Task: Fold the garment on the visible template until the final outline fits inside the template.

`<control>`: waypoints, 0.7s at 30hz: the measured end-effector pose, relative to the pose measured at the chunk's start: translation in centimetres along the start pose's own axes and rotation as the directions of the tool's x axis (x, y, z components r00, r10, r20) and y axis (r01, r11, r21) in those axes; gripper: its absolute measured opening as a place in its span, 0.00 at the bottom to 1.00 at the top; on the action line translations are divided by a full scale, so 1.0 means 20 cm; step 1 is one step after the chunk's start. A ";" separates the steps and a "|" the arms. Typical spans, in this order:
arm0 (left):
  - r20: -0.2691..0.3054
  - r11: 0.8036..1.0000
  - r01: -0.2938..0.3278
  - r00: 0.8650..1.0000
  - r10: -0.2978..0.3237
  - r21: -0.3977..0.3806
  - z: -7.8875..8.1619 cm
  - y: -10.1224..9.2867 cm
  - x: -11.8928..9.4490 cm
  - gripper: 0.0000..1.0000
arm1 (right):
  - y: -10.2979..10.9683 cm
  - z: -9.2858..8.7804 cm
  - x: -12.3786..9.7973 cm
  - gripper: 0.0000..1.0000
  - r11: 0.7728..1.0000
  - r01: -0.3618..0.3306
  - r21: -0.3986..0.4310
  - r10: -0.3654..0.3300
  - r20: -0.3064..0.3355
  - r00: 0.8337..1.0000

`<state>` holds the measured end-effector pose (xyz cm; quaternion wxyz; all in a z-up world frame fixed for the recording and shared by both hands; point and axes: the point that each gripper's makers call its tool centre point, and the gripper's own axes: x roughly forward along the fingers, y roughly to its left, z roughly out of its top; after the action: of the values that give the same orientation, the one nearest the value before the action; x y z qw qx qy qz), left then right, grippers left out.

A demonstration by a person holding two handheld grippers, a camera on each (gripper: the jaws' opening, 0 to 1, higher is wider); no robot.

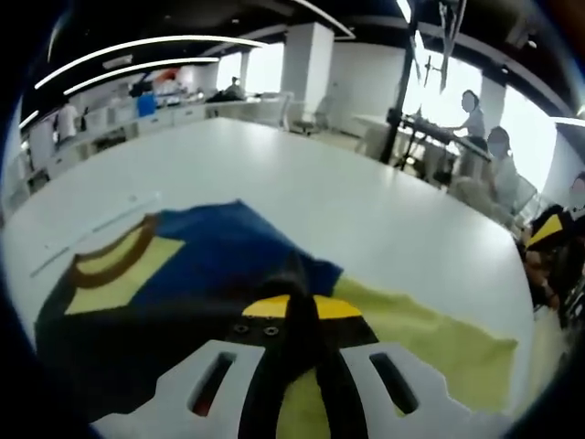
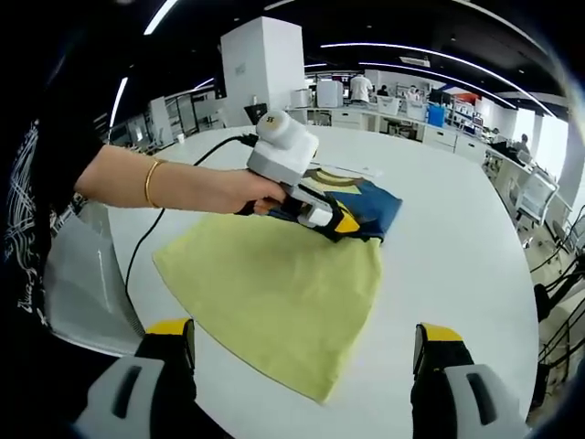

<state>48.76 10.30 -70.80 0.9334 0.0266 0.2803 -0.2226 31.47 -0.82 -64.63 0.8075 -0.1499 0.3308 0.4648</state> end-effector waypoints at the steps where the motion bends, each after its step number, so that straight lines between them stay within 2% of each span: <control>1: 0.008 1.000 -0.003 1.000 0.003 0.015 0.01 0.00 0.00 0.14 | 0.00 0.00 0.00 1.00 1.000 0.001 -0.001 -0.001 0.000 1.000; 3: 0.019 1.000 0.005 1.000 -0.006 0.025 0.01 0.00 -0.01 0.20 | 0.00 0.00 0.00 1.00 1.000 0.002 0.000 -0.002 0.001 1.000; 6: 0.015 0.998 0.027 1.000 -0.027 0.049 0.00 -0.03 -0.03 0.23 | 0.00 0.00 0.00 1.00 1.000 0.003 0.001 -0.003 0.004 1.000; 9: 0.003 0.992 0.036 0.999 -0.036 0.118 -0.02 -0.05 -0.06 0.23 | 0.00 0.01 0.00 1.00 1.000 0.002 0.000 -0.002 0.004 1.000; 17: 0.009 0.989 0.065 0.998 -0.066 0.130 -0.04 -0.10 -0.08 0.21 | 0.02 0.02 0.00 1.00 1.000 -0.002 -0.002 0.002 0.014 1.000; 21: -0.005 0.989 0.085 0.996 -0.085 0.121 -0.06 -0.12 -0.06 0.16 | 0.02 0.02 0.00 1.00 1.000 -0.002 0.002 0.002 0.014 1.000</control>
<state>46.33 8.85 -70.96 0.9197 0.0712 0.2670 -0.2788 31.33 -0.42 -64.35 0.8094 -0.1454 0.3260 0.4662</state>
